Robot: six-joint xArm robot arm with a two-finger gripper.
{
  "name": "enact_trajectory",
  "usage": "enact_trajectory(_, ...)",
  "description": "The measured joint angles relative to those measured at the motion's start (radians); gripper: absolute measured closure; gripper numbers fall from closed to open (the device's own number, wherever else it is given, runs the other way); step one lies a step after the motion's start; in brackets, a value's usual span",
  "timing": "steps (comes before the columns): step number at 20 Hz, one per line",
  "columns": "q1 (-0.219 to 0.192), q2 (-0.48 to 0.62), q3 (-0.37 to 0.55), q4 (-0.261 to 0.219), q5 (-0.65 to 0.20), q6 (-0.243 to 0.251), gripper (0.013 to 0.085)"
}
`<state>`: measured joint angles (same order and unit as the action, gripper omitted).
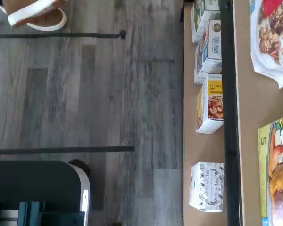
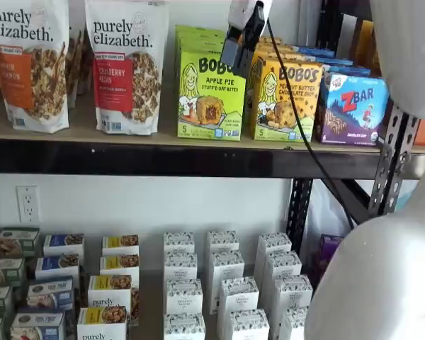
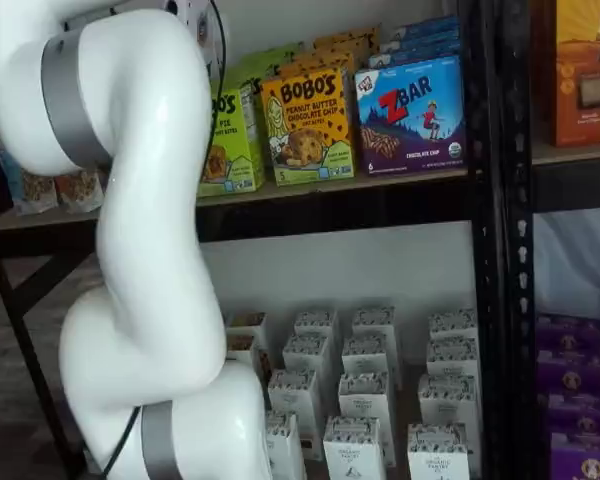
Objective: Pick the green box on the top shelf, the fourth from the left
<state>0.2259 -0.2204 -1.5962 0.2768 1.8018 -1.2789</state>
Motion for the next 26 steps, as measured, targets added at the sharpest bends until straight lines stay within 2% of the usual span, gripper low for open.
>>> enact_trajectory(3, 0.003, -0.035, 0.042, -0.012, -0.069, -0.002, 0.013)
enact_trajectory(6, -0.001, -0.036, 0.039, -0.009, -0.072, -0.004, 0.013)
enact_trajectory(9, -0.008, -0.048, 0.052, 0.008, -0.096, -0.008, 0.013)
enact_trajectory(17, -0.035, -0.088, 0.114, 0.059, -0.223, -0.03, 0.013)
enact_trajectory(26, -0.066, -0.053, 0.086, 0.07, -0.277, -0.059, 0.013)
